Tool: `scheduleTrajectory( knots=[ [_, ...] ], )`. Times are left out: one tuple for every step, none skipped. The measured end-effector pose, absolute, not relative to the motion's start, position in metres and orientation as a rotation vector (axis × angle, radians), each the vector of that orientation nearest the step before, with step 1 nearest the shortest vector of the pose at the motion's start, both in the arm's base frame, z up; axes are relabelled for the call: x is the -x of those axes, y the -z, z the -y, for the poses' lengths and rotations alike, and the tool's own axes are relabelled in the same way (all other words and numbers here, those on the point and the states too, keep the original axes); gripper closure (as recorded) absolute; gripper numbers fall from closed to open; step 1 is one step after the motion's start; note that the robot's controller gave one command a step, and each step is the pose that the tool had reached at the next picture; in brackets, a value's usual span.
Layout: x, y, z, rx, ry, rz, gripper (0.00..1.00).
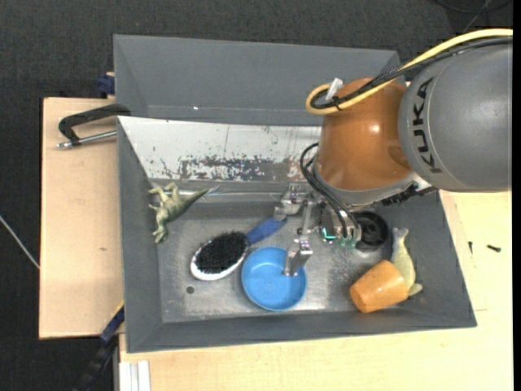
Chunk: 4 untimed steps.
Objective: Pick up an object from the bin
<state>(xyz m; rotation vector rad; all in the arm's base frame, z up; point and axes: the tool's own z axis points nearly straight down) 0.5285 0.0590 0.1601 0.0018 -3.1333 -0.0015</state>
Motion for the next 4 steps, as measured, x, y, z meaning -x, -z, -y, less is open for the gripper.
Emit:
scheduleTrajectory(
  knots=[
    [-0.538, -0.074, -0.105, 0.313, 0.011, 3.146, 0.0],
    [-0.538, -0.077, -0.102, 0.314, 0.008, 3.145, 1.0],
    [-0.501, -0.204, -0.071, -0.105, 0.001, 3.149, 1.0],
    [-0.526, -0.168, -0.114, 0.293, 0.003, 3.13, 1.0]
  ],
)
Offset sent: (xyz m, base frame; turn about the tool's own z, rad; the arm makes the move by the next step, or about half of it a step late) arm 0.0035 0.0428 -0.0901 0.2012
